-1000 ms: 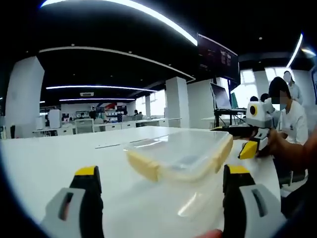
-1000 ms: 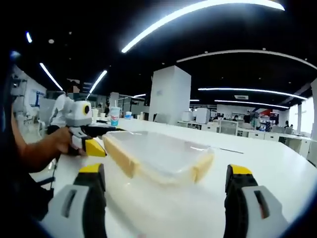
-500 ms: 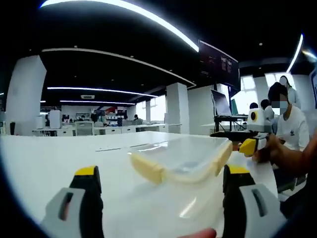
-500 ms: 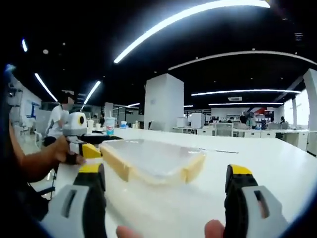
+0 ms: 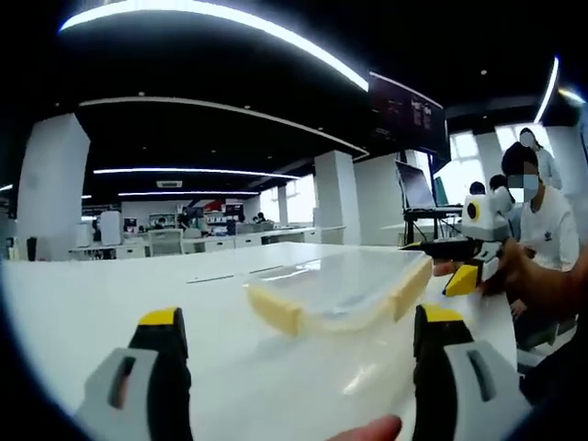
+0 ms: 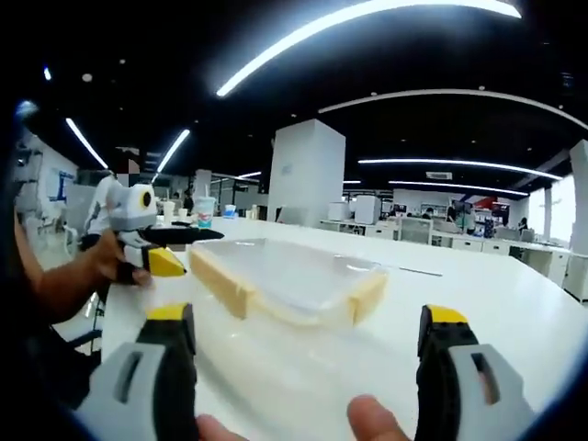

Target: Snap each plastic latch of the storage box into its locked position after aligning the lid with the box until every specified latch is closed and the lid sits flush.

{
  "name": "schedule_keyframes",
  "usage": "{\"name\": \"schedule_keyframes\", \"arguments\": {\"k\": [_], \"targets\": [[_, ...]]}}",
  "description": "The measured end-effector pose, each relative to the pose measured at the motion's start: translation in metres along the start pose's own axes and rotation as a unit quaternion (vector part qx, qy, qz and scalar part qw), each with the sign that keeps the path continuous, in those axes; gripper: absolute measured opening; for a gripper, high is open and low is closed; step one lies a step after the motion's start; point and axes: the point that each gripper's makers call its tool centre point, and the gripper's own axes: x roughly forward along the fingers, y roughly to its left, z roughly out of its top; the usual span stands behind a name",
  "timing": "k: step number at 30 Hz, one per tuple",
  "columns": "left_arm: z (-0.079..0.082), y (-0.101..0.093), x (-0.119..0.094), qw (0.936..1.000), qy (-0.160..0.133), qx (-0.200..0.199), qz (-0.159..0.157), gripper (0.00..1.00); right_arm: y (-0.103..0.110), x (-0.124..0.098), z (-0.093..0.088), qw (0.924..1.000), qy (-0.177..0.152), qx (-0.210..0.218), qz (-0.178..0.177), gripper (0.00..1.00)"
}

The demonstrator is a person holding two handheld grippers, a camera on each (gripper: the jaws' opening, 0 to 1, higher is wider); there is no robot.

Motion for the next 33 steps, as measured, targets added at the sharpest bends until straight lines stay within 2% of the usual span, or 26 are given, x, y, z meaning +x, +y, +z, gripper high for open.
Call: {"name": "schedule_keyframes", "arguments": {"k": [1,4,6,9,10,12,13,14,15,17,18,19,21,25,27,28,29,31,32,33], "targets": [[0.0,0.0,-0.002,1.0,-0.001,-0.001,0.001,1.0,0.002,-0.004,0.001,1.0,-0.001,-0.001,-0.001,1.0],[0.002,-0.012,-0.009,1.0,-0.003,-0.001,-0.009,1.0,-0.002,-0.009,0.007,0.9985,-0.018,0.043,-0.03,1.0],[0.009,-0.022,-0.015,0.9996,-0.016,0.013,-0.019,1.0,0.004,-0.015,0.012,0.9992,-0.025,0.024,-0.022,1.0],[0.012,-0.037,-0.025,0.9991,-0.023,0.023,-0.025,1.0,0.016,-0.017,0.013,0.9992,-0.026,0.027,-0.016,1.0],[0.012,-0.043,-0.027,0.9982,-0.02,0.046,-0.034,1.0,0.016,-0.018,0.012,0.9993,-0.021,0.01,-0.03,1.0],[0.01,-0.048,-0.029,0.9979,-0.016,0.053,-0.032,1.0,0.018,-0.019,0.016,0.997,-0.025,-0.056,-0.047,1.0],[0.008,-0.047,-0.03,0.9975,-0.013,0.065,-0.024,1.0,0.027,-0.02,0.019,0.996,-0.03,-0.075,-0.039,1.0],[0.009,-0.048,-0.031,0.9955,-0.015,0.091,-0.023,1.0,0.031,-0.02,0.018,0.9965,-0.027,-0.07,-0.037,1.0],[0.01,-0.054,-0.033,0.9926,-0.019,0.114,-0.038,1.0,0.032,-0.02,0.017,0.9961,-0.024,-0.076,-0.038,1.0],[0.007,-0.072,-0.037,0.9919,-0.019,0.112,-0.057,1.0,0.031,-0.021,0.018,0.9955,-0.026,-0.081,-0.041,1.0],[0.007,-0.075,-0.038,0.9919,-0.02,0.111,-0.059,1.0,0.029,-0.022,0.018,0.9961,-0.025,-0.075,-0.039,1.0],[0.007,-0.077,-0.038,0.9912,-0.022,0.115,-0.062,1.0,0.03,-0.022,0.016,0.9981,-0.022,-0.049,-0.03,1.0],[-0.005,-0.086,-0.04,0.9893,0.006,0.116,-0.089,1.0,0.03,-0.024,0.013,0.9997,-0.012,-0.02,-0.008,1.0],[-0.003,-0.096,-0.041,0.9875,-0.006,0.118,-0.104,1.0,0.028,-0.024,0.015,0.9997,-0.014,-0.022,0.001,1.0],[-0.004,-0.108,-0.042,0.9838,-0.006,0.126,-0.127,1.0,0.034,-0.023,0.015,0.9996,-0.013,-0.02,0.017,1.0],[0.0,-0.107,-0.04,0.9846,-0.021,0.124,-0.122,1.0,0.034,-0.023,0.015,0.9995,-0.014,-0.02,0.017,1.0],[0.005,-0.105,-0.039,0.9833,-0.035,0.138,-0.114,1.0,0.036,-0.022,0.017,0.9995,-0.019,-0.023,0.015,1.0],[-0.011,-0.116,-0.044,0.9765,0.007,0.169,-0.133,1.0,0.045,-0.021,0.014,0.9986,-0.007,-0.042,0.031,1.0],[-0.012,-0.127,-0.046,0.9739,0.002,0.176,-0.143,1.0,0.048,-0.022,0.011,0.9976,0.002,-0.062,0.032,1.0],[-0.014,-0.137,-0.051,0.9712,0.01,0.179,-0.157,1.0,0.057,-0.024,0.006,0.9969,0.012,-0.065,0.044,1.0]]}}
